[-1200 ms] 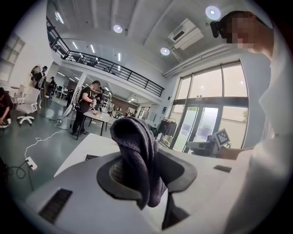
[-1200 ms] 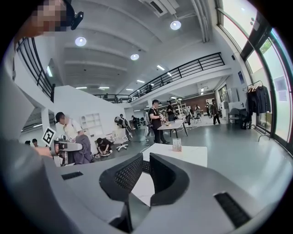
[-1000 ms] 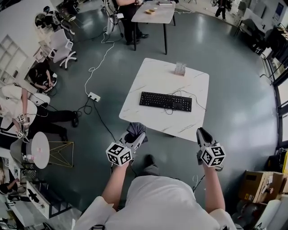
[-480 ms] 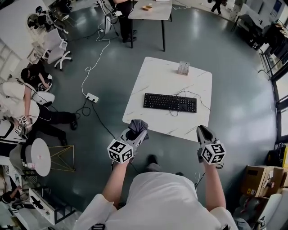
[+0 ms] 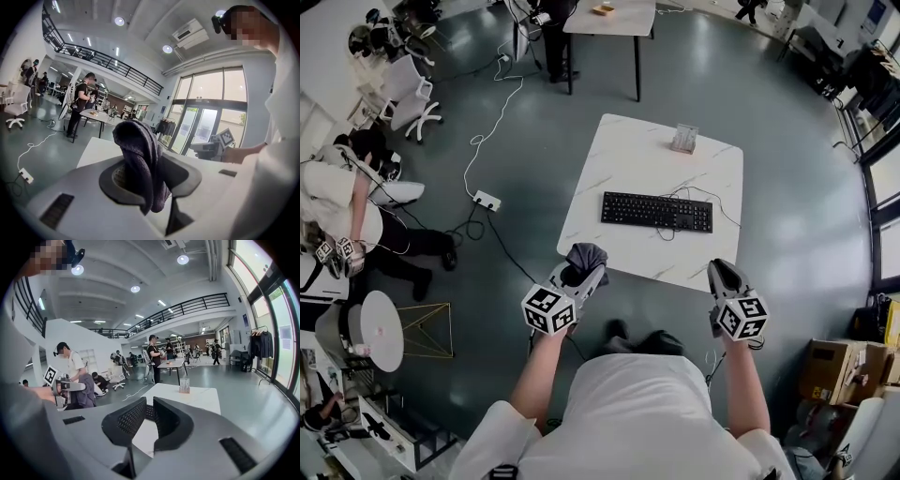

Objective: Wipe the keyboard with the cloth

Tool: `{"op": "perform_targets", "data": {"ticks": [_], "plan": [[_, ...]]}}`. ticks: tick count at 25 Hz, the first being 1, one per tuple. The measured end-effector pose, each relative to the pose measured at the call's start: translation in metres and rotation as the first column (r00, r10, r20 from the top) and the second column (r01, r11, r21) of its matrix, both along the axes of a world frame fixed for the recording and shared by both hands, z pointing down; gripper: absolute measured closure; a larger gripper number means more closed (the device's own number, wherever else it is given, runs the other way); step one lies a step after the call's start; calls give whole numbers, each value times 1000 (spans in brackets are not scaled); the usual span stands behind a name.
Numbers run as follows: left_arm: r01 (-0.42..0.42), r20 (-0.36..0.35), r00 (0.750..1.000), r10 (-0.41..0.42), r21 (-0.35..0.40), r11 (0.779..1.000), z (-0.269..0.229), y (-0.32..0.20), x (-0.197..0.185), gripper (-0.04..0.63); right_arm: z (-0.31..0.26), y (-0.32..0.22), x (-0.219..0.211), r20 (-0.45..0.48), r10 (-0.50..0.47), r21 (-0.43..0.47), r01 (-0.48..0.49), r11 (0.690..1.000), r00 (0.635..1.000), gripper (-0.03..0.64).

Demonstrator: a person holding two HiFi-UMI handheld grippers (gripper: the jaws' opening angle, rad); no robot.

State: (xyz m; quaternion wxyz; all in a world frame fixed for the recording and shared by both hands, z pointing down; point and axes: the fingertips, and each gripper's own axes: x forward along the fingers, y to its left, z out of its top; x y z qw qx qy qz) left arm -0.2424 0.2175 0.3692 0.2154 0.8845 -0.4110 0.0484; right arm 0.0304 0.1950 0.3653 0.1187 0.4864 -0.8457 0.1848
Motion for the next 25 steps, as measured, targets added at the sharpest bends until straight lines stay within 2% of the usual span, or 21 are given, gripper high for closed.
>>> {"op": "perform_targets", "data": {"ticks": [9,21,25], "plan": [[16,1,1000,-16,-16,1000,5,-5,4,469,6,-11,2,3,-17,-11,17,1000,1000,560],[65,77,995,-62,-43,997,22,-43,21,471,26,-62,21,40,-43,-43,45,998,998,560],[84,83,993,-79,-66,994,35,-56,30,471,41,-80,34,45,-48,-68,51,996,998,560]]}}
